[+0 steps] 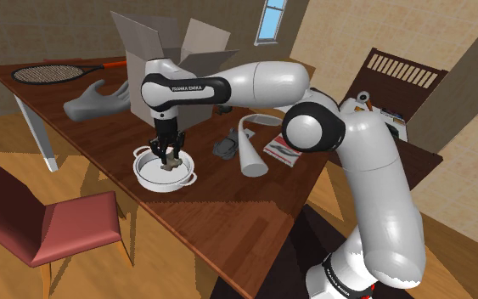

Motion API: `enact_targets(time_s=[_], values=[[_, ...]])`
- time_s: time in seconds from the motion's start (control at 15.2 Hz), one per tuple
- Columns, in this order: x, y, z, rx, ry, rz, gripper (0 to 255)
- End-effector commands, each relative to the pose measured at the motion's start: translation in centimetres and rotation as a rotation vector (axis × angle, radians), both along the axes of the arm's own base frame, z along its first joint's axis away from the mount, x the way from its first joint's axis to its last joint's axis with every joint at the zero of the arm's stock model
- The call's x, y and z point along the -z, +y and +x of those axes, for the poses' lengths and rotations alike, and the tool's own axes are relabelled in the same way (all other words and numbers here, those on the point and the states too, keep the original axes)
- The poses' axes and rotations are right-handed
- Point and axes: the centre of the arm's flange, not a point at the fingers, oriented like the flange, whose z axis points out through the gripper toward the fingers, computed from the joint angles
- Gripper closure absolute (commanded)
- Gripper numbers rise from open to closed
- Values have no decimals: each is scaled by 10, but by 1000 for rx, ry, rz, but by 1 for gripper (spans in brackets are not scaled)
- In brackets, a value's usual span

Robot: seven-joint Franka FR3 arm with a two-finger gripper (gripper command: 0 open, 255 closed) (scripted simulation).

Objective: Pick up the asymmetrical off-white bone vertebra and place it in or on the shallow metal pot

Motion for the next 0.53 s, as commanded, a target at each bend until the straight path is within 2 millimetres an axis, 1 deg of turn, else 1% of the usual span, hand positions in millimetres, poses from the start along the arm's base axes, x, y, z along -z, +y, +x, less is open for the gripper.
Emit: enact_targets(time_s=[0.0, 0.2, 0.26, 0.46], values=[[0, 0, 0, 0, 0, 0, 255], [0, 0, 0, 0, 0, 0, 255], [0, 0, 0, 0, 0, 0, 0], [0, 0, 0, 0, 0, 0, 0]])
